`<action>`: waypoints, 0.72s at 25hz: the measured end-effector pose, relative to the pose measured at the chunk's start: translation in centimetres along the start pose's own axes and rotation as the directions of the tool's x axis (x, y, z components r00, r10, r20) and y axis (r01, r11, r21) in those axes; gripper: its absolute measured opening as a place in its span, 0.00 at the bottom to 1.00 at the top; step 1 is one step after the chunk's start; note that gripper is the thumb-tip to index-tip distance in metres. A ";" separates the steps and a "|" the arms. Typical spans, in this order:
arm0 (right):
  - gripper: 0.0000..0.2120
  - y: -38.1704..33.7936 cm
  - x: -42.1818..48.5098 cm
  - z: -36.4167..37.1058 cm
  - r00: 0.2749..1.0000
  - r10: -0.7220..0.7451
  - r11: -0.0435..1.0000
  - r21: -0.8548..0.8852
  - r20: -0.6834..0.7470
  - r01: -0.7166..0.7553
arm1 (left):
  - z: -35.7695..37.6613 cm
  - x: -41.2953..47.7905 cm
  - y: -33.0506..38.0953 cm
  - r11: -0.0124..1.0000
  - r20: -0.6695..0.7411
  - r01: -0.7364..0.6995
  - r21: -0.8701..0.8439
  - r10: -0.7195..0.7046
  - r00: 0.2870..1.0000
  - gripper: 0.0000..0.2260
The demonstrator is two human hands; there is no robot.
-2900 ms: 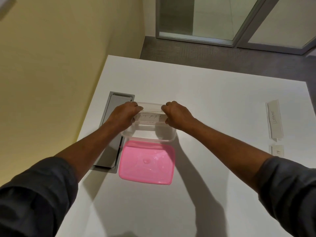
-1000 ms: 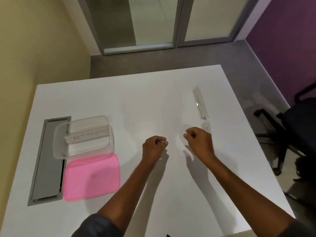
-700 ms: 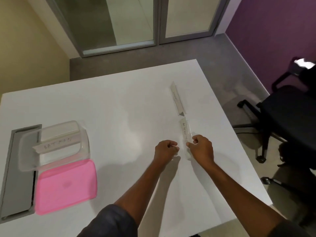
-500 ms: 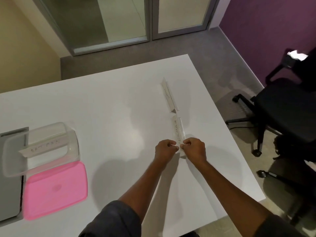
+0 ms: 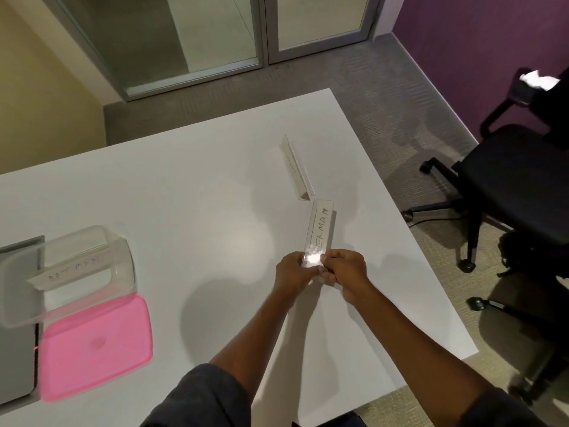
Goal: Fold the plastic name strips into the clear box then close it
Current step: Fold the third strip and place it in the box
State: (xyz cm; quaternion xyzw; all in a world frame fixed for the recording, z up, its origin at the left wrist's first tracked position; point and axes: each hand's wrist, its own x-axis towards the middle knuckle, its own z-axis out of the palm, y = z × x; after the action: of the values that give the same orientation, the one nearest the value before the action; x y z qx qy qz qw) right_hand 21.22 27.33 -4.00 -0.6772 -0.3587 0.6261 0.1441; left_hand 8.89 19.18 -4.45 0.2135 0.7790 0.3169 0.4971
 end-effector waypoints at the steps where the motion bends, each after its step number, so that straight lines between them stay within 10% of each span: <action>1: 0.04 0.0 -0.1 0.0 0.999 0.035 0.998 0.051 0.006 -0.035 | 0.0 -0.1 0.1 1.000 0.004 -0.016 0.007 0.016 1.000 0.11; 14: 0.08 0.8 1.7 -4.0 0.989 -0.134 0.967 -0.210 0.057 0.143 | 0.1 0.5 0.6 0.834 -0.028 -0.239 0.496 0.291 0.956 0.29; 18: 0.11 -1.1 3.0 -6.4 0.876 -0.482 0.699 -0.592 0.023 0.401 | -0.8 0.7 0.3 0.729 0.021 -0.310 0.611 0.376 0.926 0.22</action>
State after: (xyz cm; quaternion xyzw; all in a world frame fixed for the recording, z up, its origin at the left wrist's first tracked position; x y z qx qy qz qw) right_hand 26.86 31.75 -4.35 -0.6223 -0.6733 0.3864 0.1007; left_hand 7.89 19.61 -4.48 0.4842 0.8104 0.1490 0.2944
